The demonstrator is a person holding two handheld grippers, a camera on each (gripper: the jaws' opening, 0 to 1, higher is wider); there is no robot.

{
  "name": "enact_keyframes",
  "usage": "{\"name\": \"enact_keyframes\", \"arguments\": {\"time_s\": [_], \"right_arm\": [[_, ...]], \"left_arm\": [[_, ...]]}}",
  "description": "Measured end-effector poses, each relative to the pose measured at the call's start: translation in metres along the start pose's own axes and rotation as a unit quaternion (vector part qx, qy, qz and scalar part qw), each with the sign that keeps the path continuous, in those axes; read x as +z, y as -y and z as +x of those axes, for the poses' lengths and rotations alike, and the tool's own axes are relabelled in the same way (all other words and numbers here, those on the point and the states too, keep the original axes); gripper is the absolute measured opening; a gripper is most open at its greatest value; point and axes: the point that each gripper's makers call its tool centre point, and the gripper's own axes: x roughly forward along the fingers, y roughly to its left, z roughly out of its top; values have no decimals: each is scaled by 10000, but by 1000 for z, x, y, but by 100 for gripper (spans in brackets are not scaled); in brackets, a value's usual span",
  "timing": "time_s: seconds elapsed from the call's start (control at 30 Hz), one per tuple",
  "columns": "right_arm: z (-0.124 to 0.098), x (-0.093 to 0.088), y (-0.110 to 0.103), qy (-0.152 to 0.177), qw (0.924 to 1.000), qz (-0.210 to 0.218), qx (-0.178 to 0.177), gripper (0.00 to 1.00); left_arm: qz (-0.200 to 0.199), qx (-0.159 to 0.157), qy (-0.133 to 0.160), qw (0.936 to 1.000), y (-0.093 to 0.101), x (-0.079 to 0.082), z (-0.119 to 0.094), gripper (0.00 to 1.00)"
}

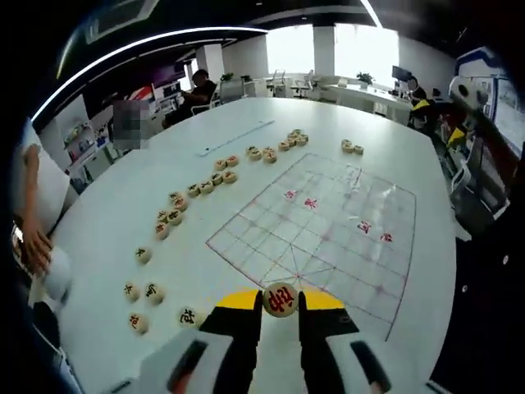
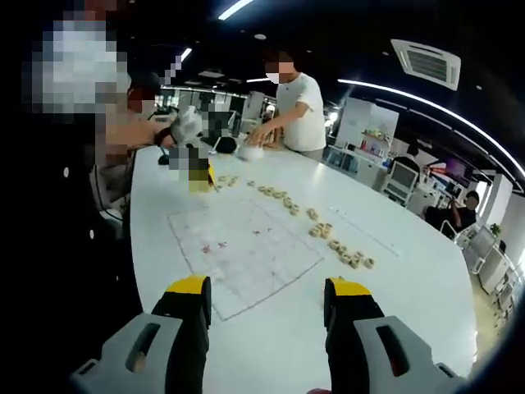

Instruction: Pick up the chess pieces one by one and place each piece onto its starting position on the chessboard, setting the pieces on their correct points until all the chess pieces are arranged in the starting layout

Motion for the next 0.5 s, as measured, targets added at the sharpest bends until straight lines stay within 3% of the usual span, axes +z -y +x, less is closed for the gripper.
{"name": "enact_keyframes", "arguments": {"time_s": [0.23,0.5], "right_arm": [[-4,-5,1,-70,9999,94,-106,56],[-1,-7,1,-108,9998,141,-115,56]], "left_arm": [[-186,-183,-153,9995,-9,-9,23,20],[-157,-205,-249,9994,-7,-11,28,20]]}}
